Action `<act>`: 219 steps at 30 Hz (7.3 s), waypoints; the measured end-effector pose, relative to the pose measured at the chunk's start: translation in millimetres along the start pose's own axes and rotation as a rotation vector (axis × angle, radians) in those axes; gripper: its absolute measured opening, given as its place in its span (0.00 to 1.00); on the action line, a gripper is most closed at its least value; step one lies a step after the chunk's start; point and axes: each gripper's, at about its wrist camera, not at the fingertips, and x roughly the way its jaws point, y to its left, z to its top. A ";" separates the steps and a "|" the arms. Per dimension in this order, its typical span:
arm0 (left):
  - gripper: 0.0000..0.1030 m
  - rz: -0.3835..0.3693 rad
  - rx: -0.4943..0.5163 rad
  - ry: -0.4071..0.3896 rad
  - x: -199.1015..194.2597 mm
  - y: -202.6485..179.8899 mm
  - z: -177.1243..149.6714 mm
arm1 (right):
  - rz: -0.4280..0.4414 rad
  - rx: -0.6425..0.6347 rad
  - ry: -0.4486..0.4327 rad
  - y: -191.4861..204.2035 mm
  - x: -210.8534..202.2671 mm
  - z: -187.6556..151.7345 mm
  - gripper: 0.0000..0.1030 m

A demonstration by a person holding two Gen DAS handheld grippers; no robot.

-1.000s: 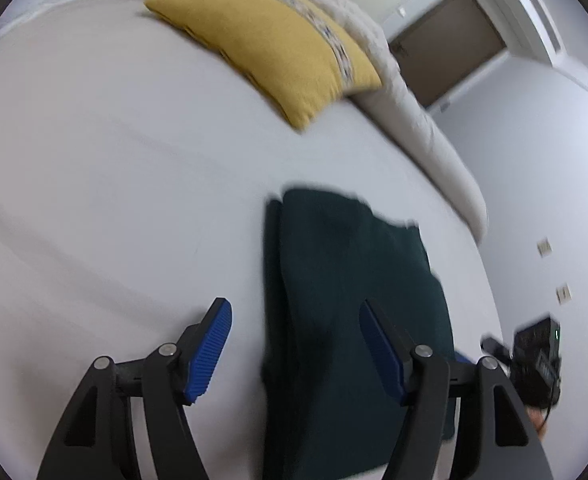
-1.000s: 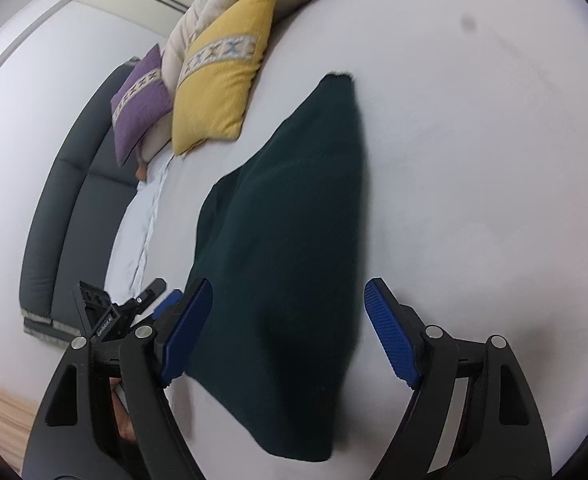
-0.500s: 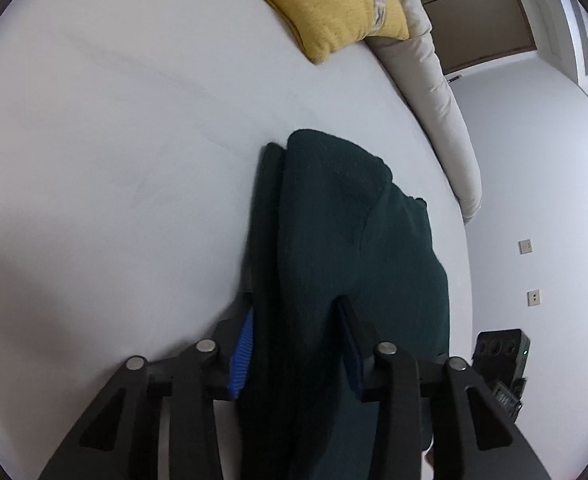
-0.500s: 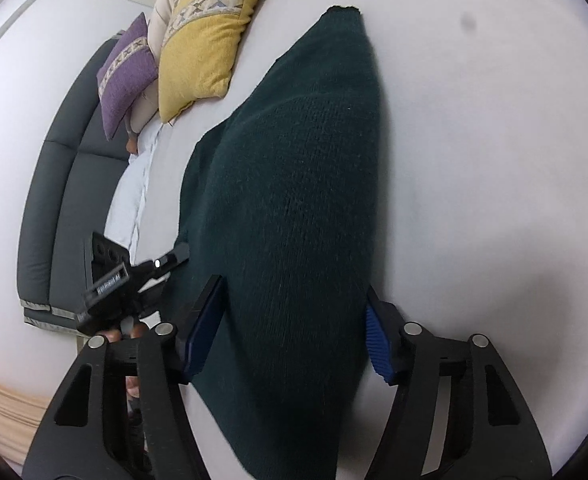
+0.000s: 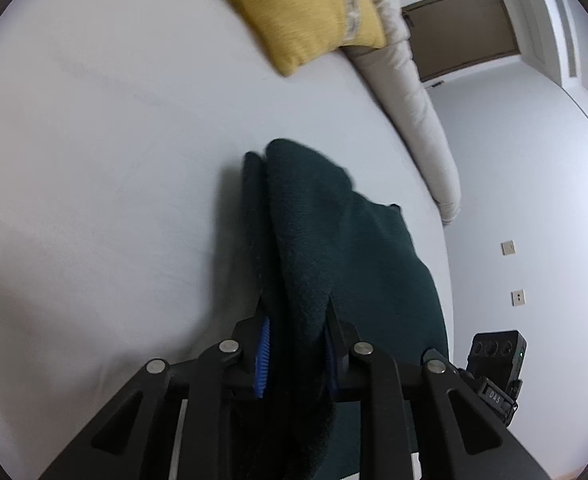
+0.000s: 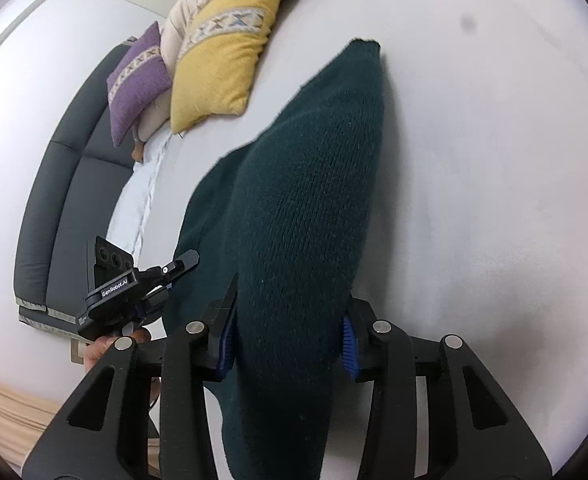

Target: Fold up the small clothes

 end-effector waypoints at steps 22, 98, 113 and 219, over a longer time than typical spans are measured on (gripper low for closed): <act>0.22 0.012 0.236 0.022 -66.9 -80.9 -141.3 | 0.035 -0.051 -0.092 17.6 -173.8 -167.0 0.36; 1.00 0.648 0.702 -0.735 -208.9 -194.7 -360.3 | -0.478 -0.406 -0.626 128.5 -340.1 -377.6 0.98; 1.00 0.630 0.581 -0.440 -174.8 -160.4 -351.4 | -0.625 -0.357 -0.425 153.9 -301.8 -377.4 1.00; 1.00 0.671 0.517 -0.334 -141.1 -108.5 -347.4 | -0.689 -0.322 -0.326 97.1 -222.4 -378.7 0.99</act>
